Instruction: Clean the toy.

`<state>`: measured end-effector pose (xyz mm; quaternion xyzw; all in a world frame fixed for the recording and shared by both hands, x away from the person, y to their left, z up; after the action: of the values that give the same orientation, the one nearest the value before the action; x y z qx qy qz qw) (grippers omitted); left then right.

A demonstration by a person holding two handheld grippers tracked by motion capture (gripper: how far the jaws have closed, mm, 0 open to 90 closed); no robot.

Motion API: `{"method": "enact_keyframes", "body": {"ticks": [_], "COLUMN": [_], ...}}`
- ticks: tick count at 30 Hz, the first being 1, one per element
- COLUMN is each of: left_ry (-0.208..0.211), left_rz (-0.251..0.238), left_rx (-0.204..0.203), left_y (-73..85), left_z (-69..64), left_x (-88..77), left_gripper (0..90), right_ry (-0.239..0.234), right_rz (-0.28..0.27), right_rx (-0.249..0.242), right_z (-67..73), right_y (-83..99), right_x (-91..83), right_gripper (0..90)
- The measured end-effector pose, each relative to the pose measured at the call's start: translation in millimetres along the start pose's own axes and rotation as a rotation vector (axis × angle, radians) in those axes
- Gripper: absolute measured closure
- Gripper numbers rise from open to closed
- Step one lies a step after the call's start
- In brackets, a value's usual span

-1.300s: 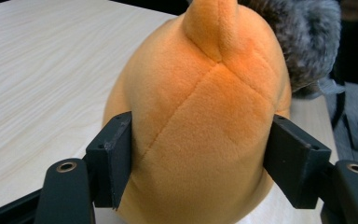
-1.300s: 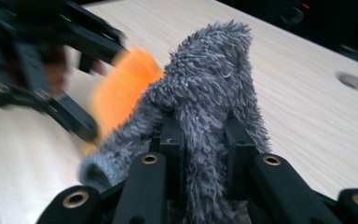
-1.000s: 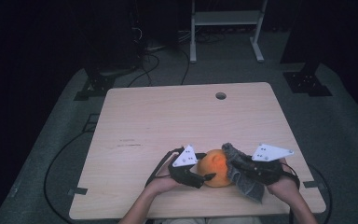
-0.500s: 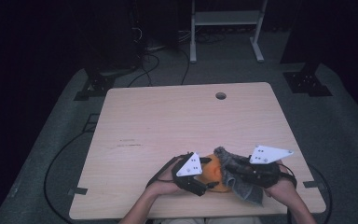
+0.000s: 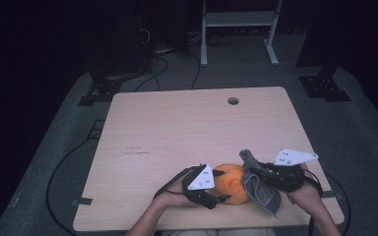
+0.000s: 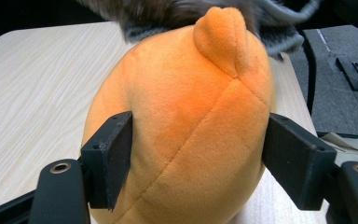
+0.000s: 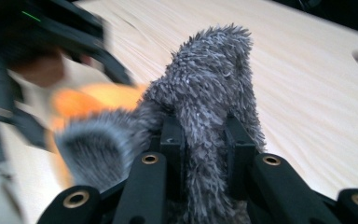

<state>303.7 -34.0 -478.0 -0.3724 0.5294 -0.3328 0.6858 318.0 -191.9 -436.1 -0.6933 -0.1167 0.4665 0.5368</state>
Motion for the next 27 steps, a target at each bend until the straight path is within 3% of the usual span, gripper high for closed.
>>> {"method": "enact_keyframes", "body": {"ticks": [3, 5, 6, 8, 10, 13, 17, 19, 21, 27], "left_ry": [-0.008, -0.007, -0.004, -0.009, -0.016, -0.016, -0.033, -0.036, -0.044, -0.050], "left_rz": [0.002, 0.003, 0.001, -0.003, -0.009, 0.000, -0.008, -0.005, -0.002, -0.007], "left_rx": [-0.010, -0.025, -0.033, -0.045, -0.051, -0.064, -0.095, -0.106, -0.109, -0.140], "left_y": [0.2, 1.7, 2.7, 4.3, 4.2, 5.1, 7.2, 7.7, 8.2, 9.4], "left_z": [2.6, 5.0, 5.9, 7.5, 8.6, 11.3, 15.4, 16.3, 17.2, 20.6], "left_x": [-1.3, -3.6, -4.6, -5.8, -5.6, -5.9, -4.5, -5.2, -5.3, -5.2], "left_gripper": [27.3, 27.3, 27.2, 27.2, 27.4, 27.4, 27.3, 27.3, 27.2, 26.8], "right_ry": [-0.087, -0.077, -0.071, -0.048, -0.010, 0.036, -0.033, -0.042, -0.011, 0.075], "right_rz": [-0.055, -0.029, -0.011, 0.018, 0.035, 0.044, -0.027, -0.016, 0.031, 0.090], "right_rx": [-0.051, -0.116, -0.125, -0.099, -0.032, 0.026, 0.031, 0.009, -0.013, 0.045], "right_z": [24.4, 32.8, 33.1, 23.6, 2.9, -17.5, -7.4, -2.2, -4.2, -27.9], "right_y": [-18.9, -21.5, -18.9, -7.8, 6.8, 19.4, 5.5, 5.0, 13.8, 32.8], "right_x": [-4.8, -1.6, 0.5, 4.7, 5.5, -3.7, -12.0, -6.2, 2.4, -3.8], "right_gripper": [73.2, 73.0, 73.0, 72.9, 73.0, 73.2, 73.1, 72.9, 72.9, 72.9]}}
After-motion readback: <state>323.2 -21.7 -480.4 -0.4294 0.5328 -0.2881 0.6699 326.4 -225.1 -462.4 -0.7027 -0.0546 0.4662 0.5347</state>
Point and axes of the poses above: each handheld gripper's, and its own axes: x roughly forward along the jaws, y roughly out of its underside, z roughly to its left, the point moved 8 cm from there along x, roughly forward along the jaws
